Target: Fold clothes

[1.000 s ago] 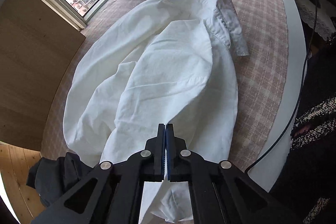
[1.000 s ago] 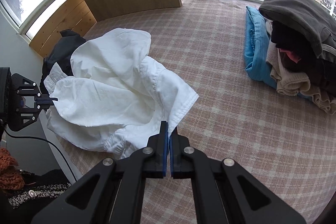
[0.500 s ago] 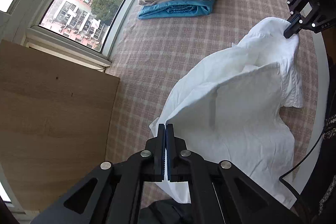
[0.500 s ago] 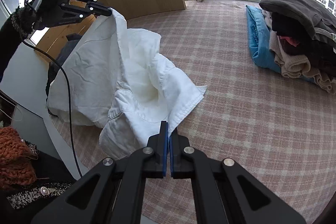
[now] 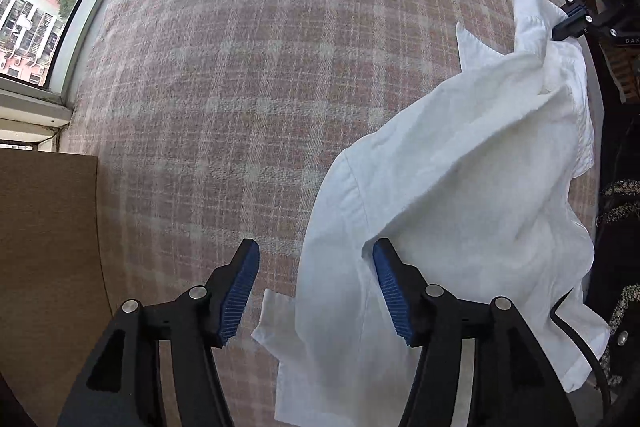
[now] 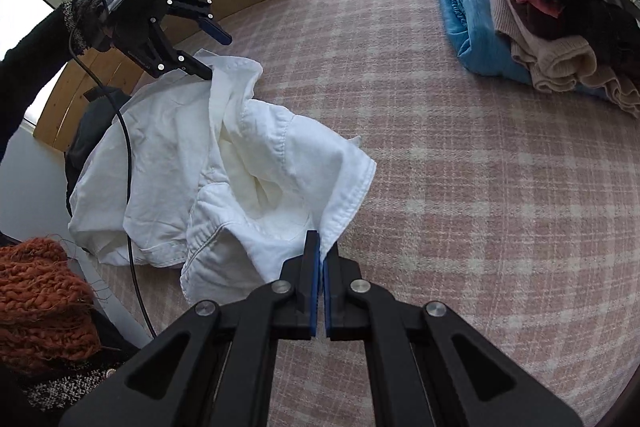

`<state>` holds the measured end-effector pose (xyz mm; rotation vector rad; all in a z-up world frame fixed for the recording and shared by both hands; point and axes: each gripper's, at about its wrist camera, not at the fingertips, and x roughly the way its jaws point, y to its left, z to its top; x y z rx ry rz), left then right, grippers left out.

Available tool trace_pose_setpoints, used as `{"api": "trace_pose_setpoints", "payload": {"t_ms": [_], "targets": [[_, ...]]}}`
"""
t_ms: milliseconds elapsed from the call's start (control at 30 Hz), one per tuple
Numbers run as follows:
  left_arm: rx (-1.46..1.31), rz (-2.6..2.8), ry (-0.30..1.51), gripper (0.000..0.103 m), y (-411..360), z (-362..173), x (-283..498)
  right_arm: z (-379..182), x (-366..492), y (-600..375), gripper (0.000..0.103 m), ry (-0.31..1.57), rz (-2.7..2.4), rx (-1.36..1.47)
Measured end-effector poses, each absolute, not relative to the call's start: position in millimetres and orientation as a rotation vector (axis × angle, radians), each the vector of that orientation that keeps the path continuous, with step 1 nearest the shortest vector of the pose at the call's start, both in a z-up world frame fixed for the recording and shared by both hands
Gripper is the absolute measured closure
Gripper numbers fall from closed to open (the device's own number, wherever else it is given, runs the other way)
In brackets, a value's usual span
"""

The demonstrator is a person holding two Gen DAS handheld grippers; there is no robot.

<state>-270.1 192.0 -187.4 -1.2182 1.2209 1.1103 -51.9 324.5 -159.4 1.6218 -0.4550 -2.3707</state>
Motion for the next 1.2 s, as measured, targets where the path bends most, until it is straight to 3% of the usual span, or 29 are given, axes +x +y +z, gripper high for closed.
{"api": "trace_pose_setpoints", "payload": {"t_ms": [67,133,167,233,367,500,733,900,1033,1133,1200], "targets": [[-1.277,1.065,1.175,0.046,192.9,-195.4,-278.5,-161.6,-53.6,326.0,0.101,-0.462,-2.366,1.634],[-1.33,1.04,1.097,0.064,193.0,-198.1,-284.4,-162.4,-53.4,327.0,0.101,-0.467,-2.362,1.641],[-1.351,1.033,1.048,0.083,192.4,-196.6,-285.8,-162.5,-53.8,327.5,0.101,-0.468,-2.361,1.643],[-1.348,1.055,1.0,0.099,188.7,-188.1,-281.7,-162.8,-54.7,327.7,0.101,-0.481,-2.35,1.638],[-1.294,1.177,0.991,0.101,173.2,-160.6,-266.8,-155.8,-58.3,333.4,0.101,-0.508,-2.385,1.599],[-1.21,1.381,0.91,0.101,149.8,-96.3,-252.5,-112.0,-67.8,341.2,0.101,-0.403,-2.521,1.471],[-0.904,1.729,0.929,0.101,96.2,53.8,-209.1,46.5,-73.4,336.6,0.101,-0.027,-2.784,1.052],[-0.691,1.976,0.936,0.102,57.6,153.5,-156.3,179.3,-57.1,323.6,0.101,0.091,-2.863,0.712],[-0.612,2.085,0.802,0.102,27.1,220.1,-124.4,278.0,-33.3,310.1,0.101,0.148,-2.878,0.503],[-0.596,2.115,0.706,0.101,7.9,246.9,-103.1,314.1,-12.1,302.4,0.101,0.163,-2.841,0.506],[-0.607,2.087,0.663,0.101,1.7,239.8,-88.9,301.7,-5.5,296.5,0.101,0.195,-2.834,0.581]]}}
